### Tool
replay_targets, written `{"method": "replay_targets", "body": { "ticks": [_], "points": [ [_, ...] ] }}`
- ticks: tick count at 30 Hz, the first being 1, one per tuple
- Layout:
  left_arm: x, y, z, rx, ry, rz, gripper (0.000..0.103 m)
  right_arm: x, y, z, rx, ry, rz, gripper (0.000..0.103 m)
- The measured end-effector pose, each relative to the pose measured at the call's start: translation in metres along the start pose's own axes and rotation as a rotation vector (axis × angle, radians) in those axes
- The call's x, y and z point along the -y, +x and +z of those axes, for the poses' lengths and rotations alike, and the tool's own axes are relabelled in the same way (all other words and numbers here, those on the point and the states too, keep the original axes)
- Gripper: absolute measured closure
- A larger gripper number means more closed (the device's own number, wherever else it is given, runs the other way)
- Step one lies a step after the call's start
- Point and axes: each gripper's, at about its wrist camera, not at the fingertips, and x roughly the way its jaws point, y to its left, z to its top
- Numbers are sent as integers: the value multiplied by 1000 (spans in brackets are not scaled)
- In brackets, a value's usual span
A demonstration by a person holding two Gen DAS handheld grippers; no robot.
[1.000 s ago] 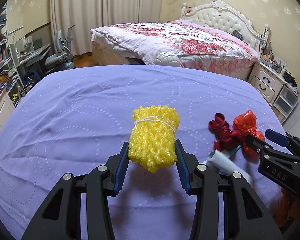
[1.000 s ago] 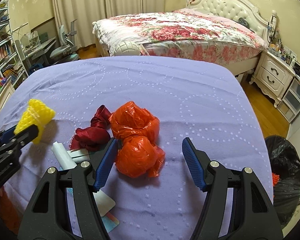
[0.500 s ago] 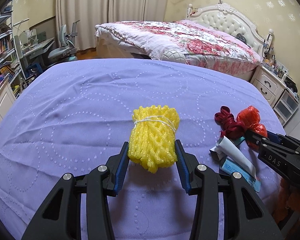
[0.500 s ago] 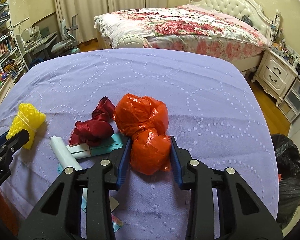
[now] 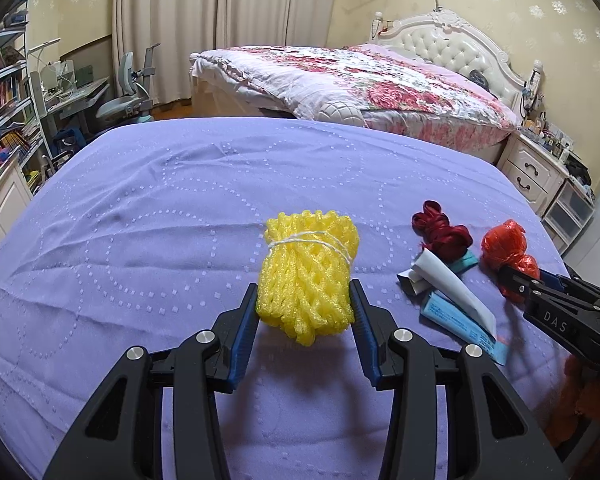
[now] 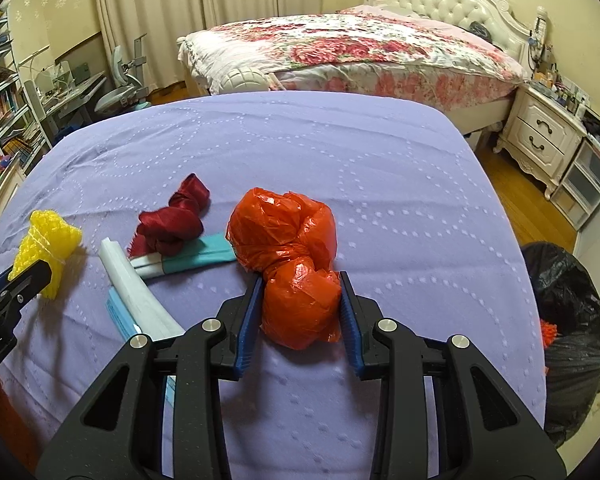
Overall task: Collect trash
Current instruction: 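Carry the mesh and red bag over the trash bin and open both tools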
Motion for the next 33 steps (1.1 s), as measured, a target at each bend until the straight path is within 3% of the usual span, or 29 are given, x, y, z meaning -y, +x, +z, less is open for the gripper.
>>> {"method": "replay_targets", "body": {
  "ticks": [16,33],
  "points": [
    [45,-30,-13,46,64,-68,59,54,-42,-40,23,87,-64,68],
    [178,-46,-21,87,262,-272,59,156,-98,-73,107,245,-246,69]
  ]
}}
